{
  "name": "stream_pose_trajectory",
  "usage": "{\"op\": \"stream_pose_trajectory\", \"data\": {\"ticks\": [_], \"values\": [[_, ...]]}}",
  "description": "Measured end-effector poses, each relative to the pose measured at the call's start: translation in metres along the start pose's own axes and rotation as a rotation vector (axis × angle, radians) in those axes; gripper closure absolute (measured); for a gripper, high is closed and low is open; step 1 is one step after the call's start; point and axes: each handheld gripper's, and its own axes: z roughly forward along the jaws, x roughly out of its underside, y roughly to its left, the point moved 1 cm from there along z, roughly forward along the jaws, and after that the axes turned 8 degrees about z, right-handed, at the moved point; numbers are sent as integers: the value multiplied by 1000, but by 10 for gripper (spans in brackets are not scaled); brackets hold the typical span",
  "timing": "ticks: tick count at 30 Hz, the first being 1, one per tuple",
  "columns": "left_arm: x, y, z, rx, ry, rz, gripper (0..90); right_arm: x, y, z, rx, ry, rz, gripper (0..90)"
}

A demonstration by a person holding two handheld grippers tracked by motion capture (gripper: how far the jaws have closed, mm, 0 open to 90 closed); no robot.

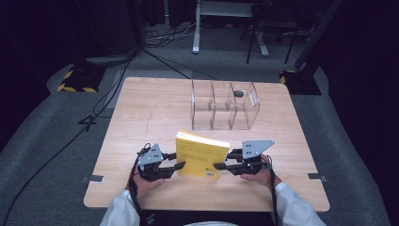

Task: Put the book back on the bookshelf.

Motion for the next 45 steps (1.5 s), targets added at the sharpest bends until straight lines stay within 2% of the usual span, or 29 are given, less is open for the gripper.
{"op": "stream_pose_trajectory", "data": {"ticks": [3,10,14,18,21,24,26,30,38,41,45], "values": [[0,1,3,8,-13,-12,558,4,1,7,-12,-14,-1,708],[-2,-2,8,15,-23,-25,554,8,1,8,-19,-22,9,701],[-7,-7,17,22,-20,-11,554,12,1,5,-16,-16,7,682],[-12,-11,26,26,-10,19,556,17,2,-7,6,-13,4,690],[-14,-13,33,28,-12,18,551,23,1,-16,8,-16,15,682],[-15,-13,35,22,-9,21,534,26,4,-23,50,-11,11,698],[-16,-12,37,24,-10,14,520,25,5,-26,57,-30,7,704],[-16,-10,38,29,-7,15,509,22,7,-25,99,-33,-7,723],[-16,-10,38,37,-11,15,515,19,9,-22,87,-47,1,724],[-16,-12,38,31,-11,10,520,16,12,-19,117,-44,-17,729],[-17,-12,38,27,-8,19,523,16,12,-19,123,-45,-14,726]]}}
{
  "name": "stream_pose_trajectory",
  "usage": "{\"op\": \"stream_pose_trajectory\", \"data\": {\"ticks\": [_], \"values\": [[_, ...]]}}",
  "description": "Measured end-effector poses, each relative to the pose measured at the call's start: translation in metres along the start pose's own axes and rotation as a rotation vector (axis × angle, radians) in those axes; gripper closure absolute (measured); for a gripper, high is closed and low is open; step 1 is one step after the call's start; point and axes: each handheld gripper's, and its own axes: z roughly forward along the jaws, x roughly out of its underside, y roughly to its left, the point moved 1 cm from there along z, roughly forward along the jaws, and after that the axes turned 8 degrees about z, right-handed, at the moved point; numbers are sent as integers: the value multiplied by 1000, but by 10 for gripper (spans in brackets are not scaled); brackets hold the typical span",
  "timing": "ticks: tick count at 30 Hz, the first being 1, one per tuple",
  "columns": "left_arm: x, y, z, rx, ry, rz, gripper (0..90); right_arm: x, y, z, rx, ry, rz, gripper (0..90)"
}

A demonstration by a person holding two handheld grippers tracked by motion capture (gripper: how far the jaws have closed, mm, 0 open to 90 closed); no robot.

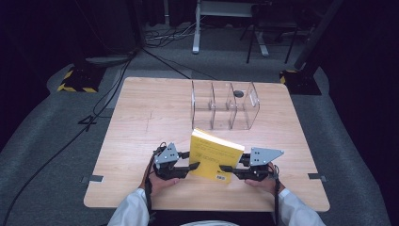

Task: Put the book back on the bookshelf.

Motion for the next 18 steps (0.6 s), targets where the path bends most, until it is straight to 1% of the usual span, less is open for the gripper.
{"op": "stream_pose_trajectory", "data": {"ticks": [3,6,8,10,12,13,14,16,17,18], "values": [[0,0,1,-1,1,-6,525,0,0,0,5,-3,1,724],[0,0,1,-3,1,-6,527,-1,0,1,23,-9,8,734],[0,0,1,-2,3,-3,527,0,0,2,26,-12,20,746],[-1,0,0,-3,12,9,528,-1,1,2,31,-10,31,753],[-1,0,-1,-18,39,34,514,-1,1,1,36,-6,39,762],[0,0,-3,-25,45,37,508,-1,1,1,43,-5,34,762],[0,1,-4,-30,47,37,499,-2,2,1,50,-4,34,763],[3,3,-10,-58,53,24,466,-2,2,-1,67,-2,29,763],[5,5,-14,-83,61,15,451,-2,1,-3,73,-4,34,764],[5,5,-14,-83,61,15,418,-2,1,-3,73,-4,34,764]]}}
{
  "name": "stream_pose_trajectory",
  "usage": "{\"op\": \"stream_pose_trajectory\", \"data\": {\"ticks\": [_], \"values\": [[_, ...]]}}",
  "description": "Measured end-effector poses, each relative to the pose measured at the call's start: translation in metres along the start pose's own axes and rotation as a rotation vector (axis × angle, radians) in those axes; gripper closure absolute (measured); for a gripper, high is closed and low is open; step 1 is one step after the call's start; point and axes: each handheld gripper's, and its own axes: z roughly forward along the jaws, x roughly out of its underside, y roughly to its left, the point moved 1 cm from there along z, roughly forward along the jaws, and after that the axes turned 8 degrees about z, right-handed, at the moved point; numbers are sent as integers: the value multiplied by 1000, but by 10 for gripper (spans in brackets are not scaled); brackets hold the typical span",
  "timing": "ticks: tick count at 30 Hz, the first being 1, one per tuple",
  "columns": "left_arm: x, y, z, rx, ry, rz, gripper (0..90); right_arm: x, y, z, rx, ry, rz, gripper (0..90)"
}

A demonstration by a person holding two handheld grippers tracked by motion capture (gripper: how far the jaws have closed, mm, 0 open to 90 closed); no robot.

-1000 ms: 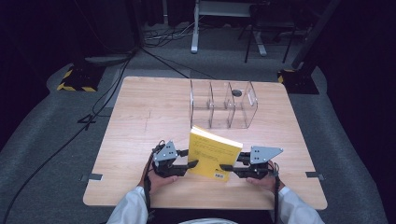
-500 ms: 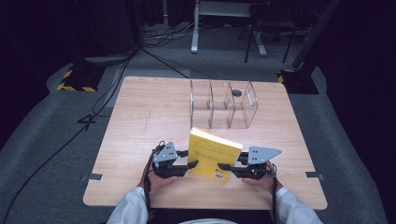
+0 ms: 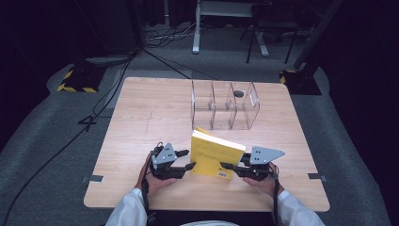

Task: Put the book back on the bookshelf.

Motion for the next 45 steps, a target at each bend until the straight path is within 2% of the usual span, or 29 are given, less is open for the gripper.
{"op": "stream_pose_trajectory", "data": {"ticks": [1,3,5,7,8,12,17,21,26,28,29,32,36,37,40,45], "values": [[2,1,-2,-20,13,-6,418,0,-2,-2,9,-3,4,764],[6,4,-8,-61,69,-5,377,1,-5,-6,28,-5,10,764],[11,5,-13,-91,110,-8,270,0,-9,-11,59,-8,11,765],[17,7,-18,-122,151,-11,270,1,-10,-13,66,-10,15,765],[18,8,-20,-130,158,-15,247,0,-13,-16,90,-10,15,765],[25,12,-26,-157,185,-51,219,0,-17,-20,121,-11,12,765],[37,13,-31,-205,269,-58,215,0,-23,-27,167,-20,22,766],[50,13,-40,-201,294,-85,188,0,-28,-31,186,-23,36,766],[60,14,-49,-203,289,-130,174,-1,-31,-36,210,-26,42,767],[62,15,-51,-214,309,-141,174,-1,-32,-37,219,-29,43,767],[65,16,-53,-216,329,-159,174,-1,-33,-40,230,-32,48,766],[66,16,-53,-227,345,-169,174,-2,-35,-42,240,-42,52,767],[66,18,-51,-222,350,-186,175,-4,-37,-49,265,-60,59,767],[67,18,-49,-225,345,-187,175,-4,-39,-51,271,-65,56,767],[68,18,-47,-224,375,-170,174,-6,-41,-58,300,-81,56,767],[70,18,-46,-221,360,-195,164,-11,-44,-72,343,-110,55,767]]}}
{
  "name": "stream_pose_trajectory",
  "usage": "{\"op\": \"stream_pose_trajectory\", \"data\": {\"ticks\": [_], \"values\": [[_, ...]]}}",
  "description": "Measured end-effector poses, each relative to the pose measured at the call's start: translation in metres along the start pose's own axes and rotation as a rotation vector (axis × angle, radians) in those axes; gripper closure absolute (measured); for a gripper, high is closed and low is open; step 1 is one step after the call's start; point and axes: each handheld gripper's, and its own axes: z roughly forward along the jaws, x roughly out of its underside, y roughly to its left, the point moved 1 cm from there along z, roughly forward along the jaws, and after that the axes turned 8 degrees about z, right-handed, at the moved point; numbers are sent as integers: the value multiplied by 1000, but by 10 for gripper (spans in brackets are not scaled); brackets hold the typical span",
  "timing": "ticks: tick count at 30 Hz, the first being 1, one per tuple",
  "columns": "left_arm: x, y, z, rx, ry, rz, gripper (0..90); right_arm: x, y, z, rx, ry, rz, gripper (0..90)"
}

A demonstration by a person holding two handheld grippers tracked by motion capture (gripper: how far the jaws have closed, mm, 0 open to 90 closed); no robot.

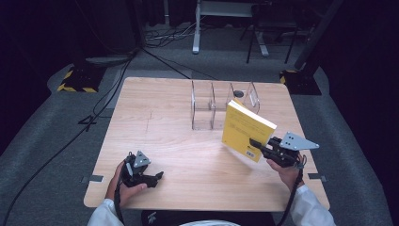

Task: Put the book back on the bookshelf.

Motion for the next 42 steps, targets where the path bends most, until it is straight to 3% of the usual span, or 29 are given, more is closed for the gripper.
{"op": "stream_pose_trajectory", "data": {"ticks": [5,20,42], "values": [[-1,-2,1,-23,-3,-10,154,-5,-6,-9,33,-25,3,767],[-1,-2,1,-26,-2,-12,152,-26,-17,-32,131,-111,23,767],[-1,-2,2,-19,1,-10,151,-56,-39,-11,253,-119,21,767]]}}
